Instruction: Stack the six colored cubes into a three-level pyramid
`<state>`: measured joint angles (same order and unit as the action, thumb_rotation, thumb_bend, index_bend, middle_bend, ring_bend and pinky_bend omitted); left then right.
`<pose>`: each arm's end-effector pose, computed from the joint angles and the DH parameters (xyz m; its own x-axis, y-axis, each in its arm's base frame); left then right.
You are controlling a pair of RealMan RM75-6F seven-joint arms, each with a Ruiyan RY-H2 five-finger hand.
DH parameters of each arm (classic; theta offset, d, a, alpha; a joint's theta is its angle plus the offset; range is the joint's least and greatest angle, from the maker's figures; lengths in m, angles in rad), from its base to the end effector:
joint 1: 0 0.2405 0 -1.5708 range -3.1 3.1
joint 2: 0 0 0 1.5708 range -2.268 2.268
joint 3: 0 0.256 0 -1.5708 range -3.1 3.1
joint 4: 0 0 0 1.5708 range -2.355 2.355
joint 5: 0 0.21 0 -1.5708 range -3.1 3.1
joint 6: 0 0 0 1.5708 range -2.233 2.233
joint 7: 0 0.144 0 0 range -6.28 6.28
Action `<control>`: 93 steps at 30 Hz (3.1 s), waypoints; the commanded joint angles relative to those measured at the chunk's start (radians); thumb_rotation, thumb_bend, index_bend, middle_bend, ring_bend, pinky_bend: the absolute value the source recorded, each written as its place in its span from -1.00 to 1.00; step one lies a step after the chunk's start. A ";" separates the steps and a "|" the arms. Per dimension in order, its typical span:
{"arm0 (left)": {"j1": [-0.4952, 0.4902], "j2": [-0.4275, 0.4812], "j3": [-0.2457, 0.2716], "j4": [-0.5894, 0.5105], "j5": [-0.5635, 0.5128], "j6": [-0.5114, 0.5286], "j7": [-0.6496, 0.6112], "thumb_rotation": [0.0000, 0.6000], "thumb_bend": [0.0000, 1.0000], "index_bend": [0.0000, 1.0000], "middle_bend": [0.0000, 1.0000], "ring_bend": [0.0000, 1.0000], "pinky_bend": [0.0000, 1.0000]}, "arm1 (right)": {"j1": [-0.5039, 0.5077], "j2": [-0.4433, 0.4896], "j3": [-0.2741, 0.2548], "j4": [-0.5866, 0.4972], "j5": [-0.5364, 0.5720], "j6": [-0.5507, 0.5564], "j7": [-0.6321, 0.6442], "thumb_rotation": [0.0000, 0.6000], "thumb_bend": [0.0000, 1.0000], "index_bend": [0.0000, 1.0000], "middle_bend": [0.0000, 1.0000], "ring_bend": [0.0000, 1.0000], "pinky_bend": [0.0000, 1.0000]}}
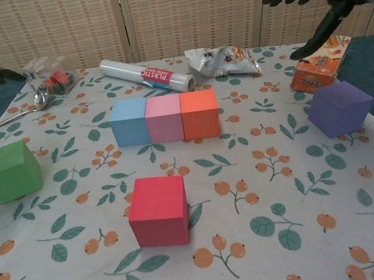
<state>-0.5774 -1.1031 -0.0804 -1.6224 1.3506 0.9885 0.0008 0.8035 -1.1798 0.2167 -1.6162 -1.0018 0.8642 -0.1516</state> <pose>-0.2290 0.3166 0.1113 0.4625 0.2580 0.8483 0.8707 -0.3127 -0.3796 -0.1549 -0.3851 0.0975 0.3874 -0.2439 0.8891 -0.9054 -0.2826 0.3170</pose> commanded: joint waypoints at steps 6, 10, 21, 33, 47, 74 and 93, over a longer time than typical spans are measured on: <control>0.000 -0.007 0.017 -0.035 -0.088 -0.054 0.079 1.00 -0.37 -0.98 -0.98 -1.00 -0.83 | -0.205 0.177 -0.063 -0.148 -0.161 0.195 0.122 1.00 -0.45 -1.00 -0.73 -0.98 -0.66; 0.004 -0.006 0.020 -0.063 -0.171 -0.075 0.121 1.00 -0.37 -1.00 -0.99 -1.00 -0.77 | -0.256 0.201 -0.083 -0.149 -0.216 0.235 0.171 1.00 -0.45 -1.00 -0.73 -0.98 -0.66; 0.011 -0.130 -0.001 -0.009 -0.354 -0.007 0.266 1.00 -0.39 -0.94 -0.82 -0.86 -0.61 | -0.331 0.207 -0.109 -0.108 -0.290 0.275 0.248 1.00 -0.45 -1.00 -0.73 -0.98 -0.66; 0.001 -0.211 -0.010 0.057 -0.450 0.025 0.365 1.00 -0.40 -0.87 -0.75 -0.80 -0.52 | -0.379 0.205 -0.111 -0.072 -0.323 0.296 0.309 1.00 -0.45 -1.00 -0.73 -0.98 -0.66; -0.015 -0.176 -0.077 0.051 -0.344 -0.017 0.205 1.00 -0.41 -0.12 -0.10 -0.15 0.15 | -0.416 0.214 -0.103 -0.076 -0.332 0.314 0.325 1.00 -0.45 -1.00 -0.73 -0.98 -0.66; -0.464 -0.248 -0.215 0.212 -0.232 -0.377 0.168 1.00 -0.40 -0.24 -0.24 -0.32 -0.08 | -0.468 0.235 -0.084 -0.113 -0.297 0.334 0.286 1.00 -0.45 -1.00 -0.73 -0.98 -0.66; -0.545 -0.294 -0.160 0.306 -0.448 -0.382 0.261 1.00 -0.40 -0.28 -0.27 -0.34 -0.10 | -0.471 0.224 -0.070 -0.095 -0.282 0.312 0.285 1.00 -0.45 -1.00 -0.73 -0.98 -0.66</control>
<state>-1.1208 -1.3965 -0.2420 -1.3149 0.9042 0.6047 0.2600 0.3323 -0.9553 0.1467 -1.7108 -1.2843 1.1764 0.1331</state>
